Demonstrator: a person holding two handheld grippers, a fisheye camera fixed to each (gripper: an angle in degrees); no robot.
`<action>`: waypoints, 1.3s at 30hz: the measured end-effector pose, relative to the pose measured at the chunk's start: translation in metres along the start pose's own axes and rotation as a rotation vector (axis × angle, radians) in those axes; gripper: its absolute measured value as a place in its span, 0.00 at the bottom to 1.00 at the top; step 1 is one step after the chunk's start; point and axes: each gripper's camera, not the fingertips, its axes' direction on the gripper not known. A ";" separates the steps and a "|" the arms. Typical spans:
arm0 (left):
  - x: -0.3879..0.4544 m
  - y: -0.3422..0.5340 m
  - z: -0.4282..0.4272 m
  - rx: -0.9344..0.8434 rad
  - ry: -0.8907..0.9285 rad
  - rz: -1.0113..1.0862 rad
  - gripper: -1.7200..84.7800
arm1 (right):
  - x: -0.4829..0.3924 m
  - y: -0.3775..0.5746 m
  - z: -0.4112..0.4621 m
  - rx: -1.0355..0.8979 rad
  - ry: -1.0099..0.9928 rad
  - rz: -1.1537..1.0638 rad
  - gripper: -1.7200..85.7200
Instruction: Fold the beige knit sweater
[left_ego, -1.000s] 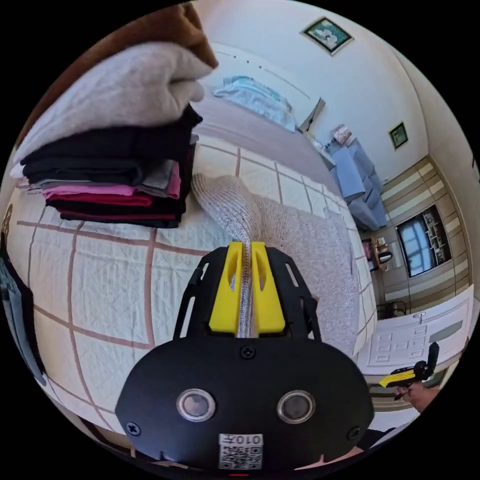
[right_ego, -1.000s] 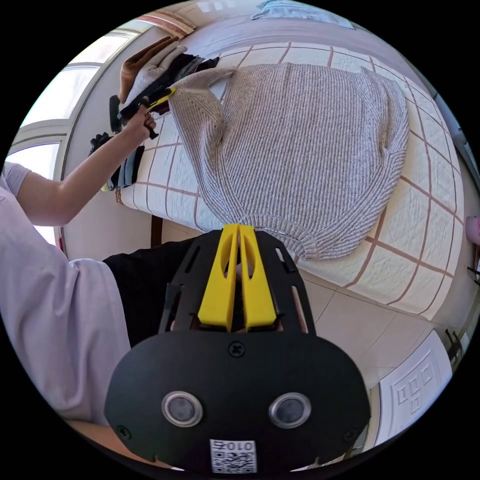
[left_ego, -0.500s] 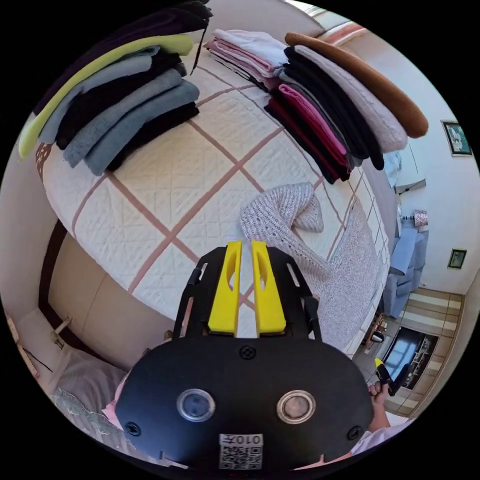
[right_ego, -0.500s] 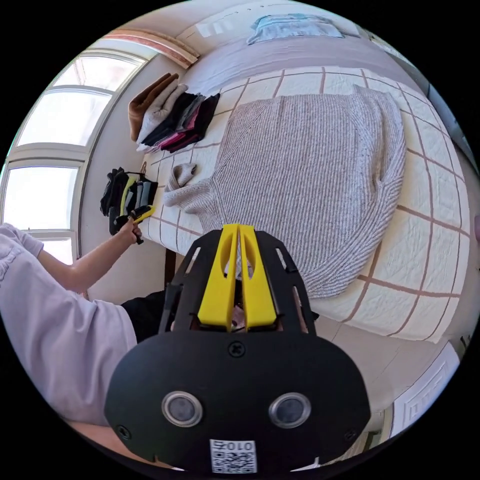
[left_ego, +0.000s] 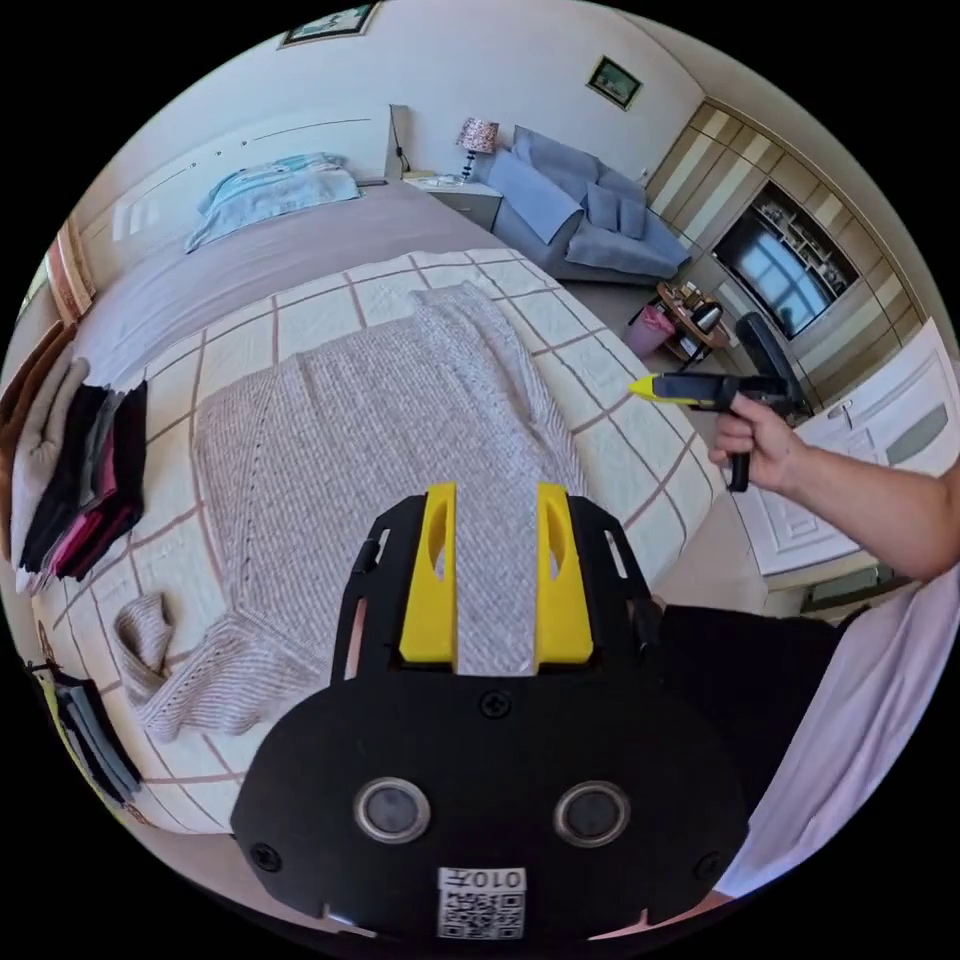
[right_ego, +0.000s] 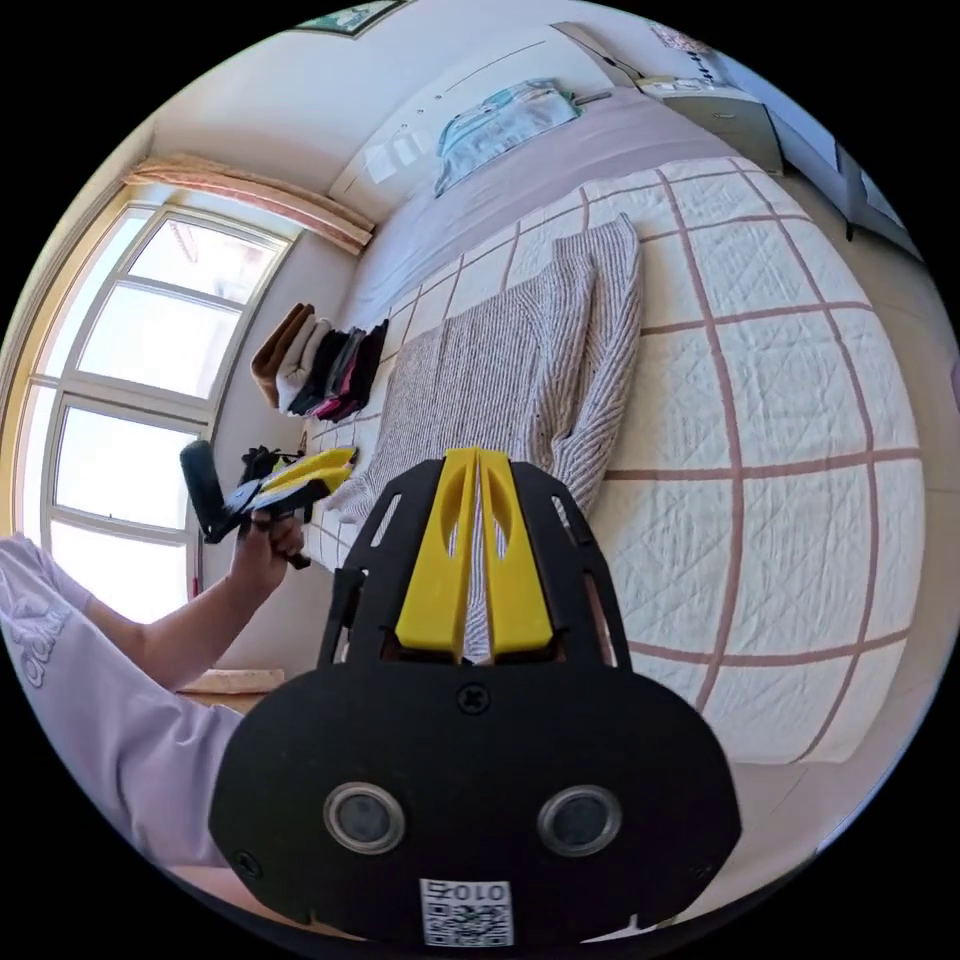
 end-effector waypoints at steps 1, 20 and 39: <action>0.014 -0.029 0.028 0.025 0.010 -0.025 0.15 | -0.005 0.006 -0.023 -0.003 -0.002 -0.058 0.05; -0.011 -0.273 0.386 -0.335 0.014 -0.083 0.06 | -0.016 0.118 -0.259 -0.008 0.110 -0.025 0.06; 0.027 -0.201 0.298 -0.009 1.159 0.359 0.04 | -0.116 0.061 -0.326 0.166 -0.690 -0.212 0.16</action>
